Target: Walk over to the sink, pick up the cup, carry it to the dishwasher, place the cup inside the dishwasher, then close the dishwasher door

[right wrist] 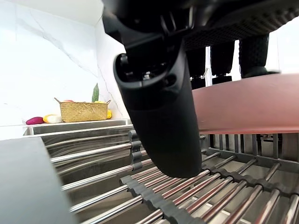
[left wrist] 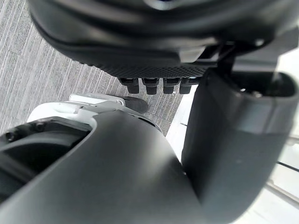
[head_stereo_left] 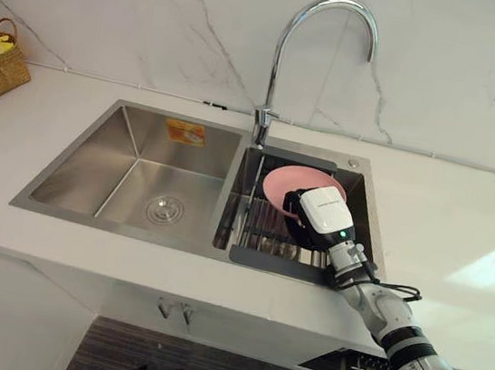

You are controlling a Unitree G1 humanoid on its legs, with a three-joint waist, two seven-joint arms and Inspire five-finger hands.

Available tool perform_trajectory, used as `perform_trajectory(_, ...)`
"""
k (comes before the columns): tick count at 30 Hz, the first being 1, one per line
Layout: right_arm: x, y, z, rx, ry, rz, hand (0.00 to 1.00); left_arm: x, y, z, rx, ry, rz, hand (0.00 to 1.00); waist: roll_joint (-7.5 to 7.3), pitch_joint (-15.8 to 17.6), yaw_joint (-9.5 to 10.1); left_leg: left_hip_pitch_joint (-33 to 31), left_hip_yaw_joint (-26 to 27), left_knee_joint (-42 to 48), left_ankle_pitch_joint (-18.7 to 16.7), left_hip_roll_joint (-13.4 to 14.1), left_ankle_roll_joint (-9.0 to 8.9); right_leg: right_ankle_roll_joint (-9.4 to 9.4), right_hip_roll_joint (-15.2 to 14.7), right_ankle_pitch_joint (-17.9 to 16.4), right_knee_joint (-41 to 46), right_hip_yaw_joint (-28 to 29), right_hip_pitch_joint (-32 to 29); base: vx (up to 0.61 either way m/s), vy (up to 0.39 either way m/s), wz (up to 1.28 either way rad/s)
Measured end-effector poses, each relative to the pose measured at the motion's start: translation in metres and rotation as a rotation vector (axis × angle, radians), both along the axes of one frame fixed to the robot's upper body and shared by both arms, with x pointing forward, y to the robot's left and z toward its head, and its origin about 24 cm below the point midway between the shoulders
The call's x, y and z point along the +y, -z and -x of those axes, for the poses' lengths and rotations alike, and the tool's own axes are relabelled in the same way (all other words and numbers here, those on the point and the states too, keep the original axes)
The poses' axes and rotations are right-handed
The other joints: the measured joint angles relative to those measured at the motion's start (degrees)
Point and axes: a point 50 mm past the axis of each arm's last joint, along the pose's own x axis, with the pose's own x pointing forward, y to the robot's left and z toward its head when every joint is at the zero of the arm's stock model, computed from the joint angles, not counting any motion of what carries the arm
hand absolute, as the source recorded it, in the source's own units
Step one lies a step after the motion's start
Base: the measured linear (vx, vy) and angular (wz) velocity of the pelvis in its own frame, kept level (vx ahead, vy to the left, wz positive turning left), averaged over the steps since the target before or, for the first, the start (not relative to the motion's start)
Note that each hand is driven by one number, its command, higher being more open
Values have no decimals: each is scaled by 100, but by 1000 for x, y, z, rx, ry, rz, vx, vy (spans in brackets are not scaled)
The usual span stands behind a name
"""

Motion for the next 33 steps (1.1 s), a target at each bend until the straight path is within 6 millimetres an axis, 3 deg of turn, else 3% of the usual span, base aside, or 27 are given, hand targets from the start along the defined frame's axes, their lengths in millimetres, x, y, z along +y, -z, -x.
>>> perform_trajectory(10, 0, -4, 1, -45, 5, -44, 0, -1, 0, 0, -8, 2, 0, 100, 24, 15, -3, 3, 5, -13, 2, 3, -1, -1, 0, -1, 0, 11, 5, 0, 0, 0)
perform_trajectory(16, -11, -38, 12, -174, 47, -228, 0, -3, -1, -1, -21, -2, 4, 100, 61, 30, -29, 6, 84, 13, -16, 2, 6, 3, 2, 5, 0, 84, -43, 1, 0, -6)
perform_trajectory(19, -35, -52, 27, -230, 122, -273, 0, -3, 0, 2, -22, -4, 2, 100, 66, 26, -80, 83, 217, 17, -61, -2, 10, 12, 1, 13, 8, 208, -48, 12, 8, -19)
perform_trajectory(21, -57, -57, 41, -247, 206, -302, 0, -3, 1, 6, -12, -7, 1, 100, 88, 11, -221, 153, 340, 19, -104, -9, 24, 17, -6, 13, 49, 339, -71, 7, 17, -30)
perform_trajectory(26, -98, -57, 62, -251, 378, -336, 0, -3, 3, 15, 18, -12, 4, 100, 118, -7, -410, 269, 830, 35, -190, 2, 43, 41, -47, -3, 358, 782, -365, -25, 34, -53)
perform_trajectory(29, -120, -62, 73, -298, 485, -326, 0, 1, 2, 15, 28, -37, 8, 100, -18, 74, -532, 93, 1305, 294, -390, -56, 62, 120, -69, -73, 532, 1185, -863, -101, 50, -84)
perform_trajectory(31, -129, -67, 83, -350, 536, -319, 0, 1, 2, 10, 27, -37, 9, 100, -47, 88, -535, -44, 1626, 374, -440, -74, 83, 183, -129, -136, 529, 1130, -1116, -80, 63, -93)
perform_trajectory(33, -138, -70, 97, -382, 578, -304, 0, 5, 1, 9, 49, -31, -7, 100, -139, 143, -662, -47, 1849, 377, -449, -72, 98, 231, -214, -213, 539, 860, -1228, -19, 27, -58)
